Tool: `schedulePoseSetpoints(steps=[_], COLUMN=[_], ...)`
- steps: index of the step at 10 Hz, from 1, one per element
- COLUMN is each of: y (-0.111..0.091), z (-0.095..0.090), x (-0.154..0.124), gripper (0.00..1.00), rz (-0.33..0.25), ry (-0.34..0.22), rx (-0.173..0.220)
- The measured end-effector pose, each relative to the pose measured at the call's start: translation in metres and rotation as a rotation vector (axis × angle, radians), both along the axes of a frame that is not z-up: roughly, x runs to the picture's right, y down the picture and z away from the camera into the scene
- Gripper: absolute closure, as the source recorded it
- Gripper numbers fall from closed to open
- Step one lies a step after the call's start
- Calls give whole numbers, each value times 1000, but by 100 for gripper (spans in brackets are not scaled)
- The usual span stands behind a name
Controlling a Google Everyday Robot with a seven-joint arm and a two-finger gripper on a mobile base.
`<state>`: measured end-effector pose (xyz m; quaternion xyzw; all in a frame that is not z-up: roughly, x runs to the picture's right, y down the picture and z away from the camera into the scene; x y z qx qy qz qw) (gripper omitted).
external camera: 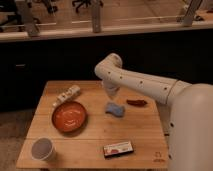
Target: Move the arm in a circular motion
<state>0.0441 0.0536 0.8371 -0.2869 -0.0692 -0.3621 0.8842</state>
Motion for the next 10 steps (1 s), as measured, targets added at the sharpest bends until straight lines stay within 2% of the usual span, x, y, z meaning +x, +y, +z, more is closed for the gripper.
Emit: schedulePoseSetpoints(steps=[2,6,8,10], y=[-5,-7,-10,-7], z=[8,12,14,12], x=[-2,27,27,42], gripper=[100,100,100,100], rz=[0,20,28,33], ry=[-2,16,14,27], rx=[0,3,4,4])
